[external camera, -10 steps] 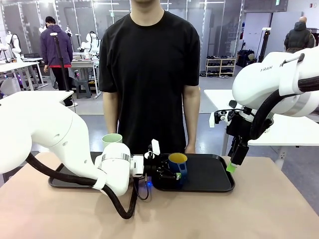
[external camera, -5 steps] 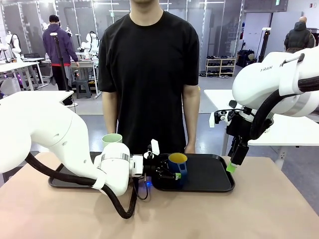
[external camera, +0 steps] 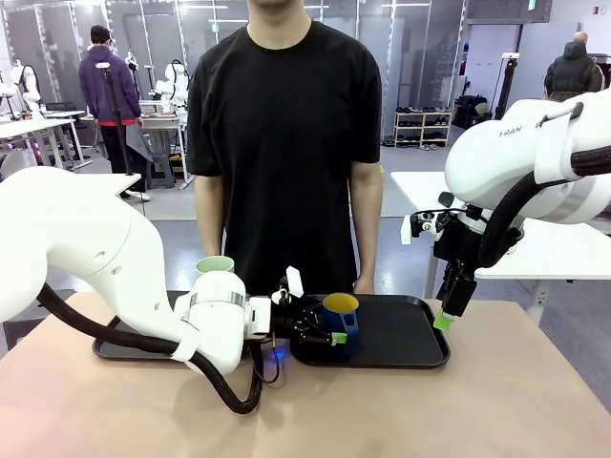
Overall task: Sort and store the cups by type.
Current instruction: Pick up the Handle plastic cup and place it into the empty Flat Tray.
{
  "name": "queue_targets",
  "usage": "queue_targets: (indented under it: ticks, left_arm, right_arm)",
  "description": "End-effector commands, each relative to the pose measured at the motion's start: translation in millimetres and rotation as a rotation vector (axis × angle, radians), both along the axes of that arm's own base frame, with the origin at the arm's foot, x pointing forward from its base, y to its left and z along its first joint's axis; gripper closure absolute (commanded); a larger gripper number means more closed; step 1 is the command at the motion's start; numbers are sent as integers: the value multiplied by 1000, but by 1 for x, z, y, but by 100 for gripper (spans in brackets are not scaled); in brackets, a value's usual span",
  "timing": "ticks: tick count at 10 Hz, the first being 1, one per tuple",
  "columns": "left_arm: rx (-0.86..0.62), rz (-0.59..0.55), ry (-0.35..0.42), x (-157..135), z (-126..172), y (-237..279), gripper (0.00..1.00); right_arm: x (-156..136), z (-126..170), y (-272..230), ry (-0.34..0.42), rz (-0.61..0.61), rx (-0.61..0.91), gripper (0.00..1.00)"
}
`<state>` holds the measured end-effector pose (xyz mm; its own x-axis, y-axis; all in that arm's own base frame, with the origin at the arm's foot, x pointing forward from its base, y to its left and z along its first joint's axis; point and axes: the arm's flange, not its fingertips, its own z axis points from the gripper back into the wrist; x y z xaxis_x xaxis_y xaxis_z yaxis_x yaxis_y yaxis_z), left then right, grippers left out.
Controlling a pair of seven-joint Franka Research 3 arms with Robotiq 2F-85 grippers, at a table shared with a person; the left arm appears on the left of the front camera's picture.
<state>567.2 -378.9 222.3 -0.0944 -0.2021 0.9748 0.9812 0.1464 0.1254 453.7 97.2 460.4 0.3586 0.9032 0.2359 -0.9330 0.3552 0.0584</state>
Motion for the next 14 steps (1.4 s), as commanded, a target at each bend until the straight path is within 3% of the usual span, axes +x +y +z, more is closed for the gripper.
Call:
queue_targets:
  ticks: [1,7,11,14]
  left_arm:
    - [35,47,-43,-18,3,7,0]
    - [80,109,-35,-40,16,27,0]
    - [232,190,39,-70,30,45,0]
    - [317,250,18,-102,57,72,0]
  right_arm:
    - [-1,2,-1,4,-3,-6,0]
    - [-1,2,-1,4,-3,-6,0]
    - [-1,2,-1,4,-3,-6,0]
    - [-1,2,-1,4,-3,-6,0]
